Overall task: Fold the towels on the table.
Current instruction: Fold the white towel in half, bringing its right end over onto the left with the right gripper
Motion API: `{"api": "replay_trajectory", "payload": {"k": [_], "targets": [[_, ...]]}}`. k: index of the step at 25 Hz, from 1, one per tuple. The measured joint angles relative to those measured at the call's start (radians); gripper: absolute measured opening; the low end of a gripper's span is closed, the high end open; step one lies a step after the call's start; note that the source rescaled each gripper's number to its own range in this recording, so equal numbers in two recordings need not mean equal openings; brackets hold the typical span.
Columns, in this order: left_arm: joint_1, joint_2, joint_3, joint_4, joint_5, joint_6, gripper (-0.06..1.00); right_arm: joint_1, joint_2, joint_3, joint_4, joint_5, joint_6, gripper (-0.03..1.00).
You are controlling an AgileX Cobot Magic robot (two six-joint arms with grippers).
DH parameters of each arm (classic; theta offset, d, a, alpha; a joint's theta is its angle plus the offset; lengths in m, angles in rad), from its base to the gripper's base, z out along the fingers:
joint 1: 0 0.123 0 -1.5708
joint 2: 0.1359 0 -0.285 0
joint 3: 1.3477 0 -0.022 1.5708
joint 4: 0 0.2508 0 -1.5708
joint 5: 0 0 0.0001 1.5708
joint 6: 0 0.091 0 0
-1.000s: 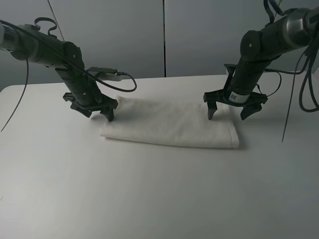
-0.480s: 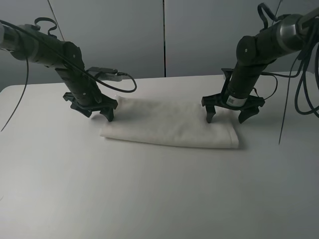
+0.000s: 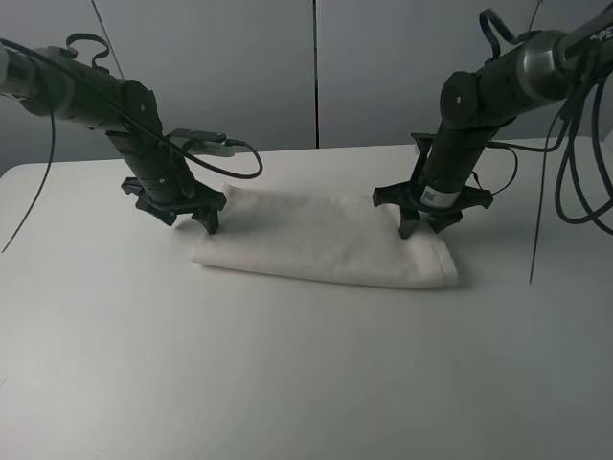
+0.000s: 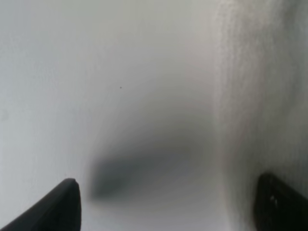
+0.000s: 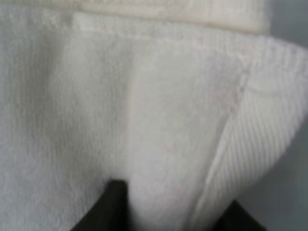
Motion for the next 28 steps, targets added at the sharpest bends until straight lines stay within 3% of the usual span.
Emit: {"api": "replay_trajectory", "payload": {"k": [3,4,22,28], "targets": [[0.0,0.0,0.0,-0.002,0.0,0.0,0.93,0.0,0.0,0.0,0.003,-0.007,0.002,0.05],[0.0,0.0,0.0,-0.004,0.0,0.002,0.93,0.0,0.0,0.0,0.003,-0.009,0.004,0.03],[0.0,0.0,0.0,-0.004,0.003,0.01,0.93,0.0,-0.061,0.01,0.071,0.018,-0.039,0.03],[0.0,0.0,0.0,-0.004,0.004,0.01,0.92,0.0,-0.138,0.01,0.281,0.034,-0.167,0.03]]}}
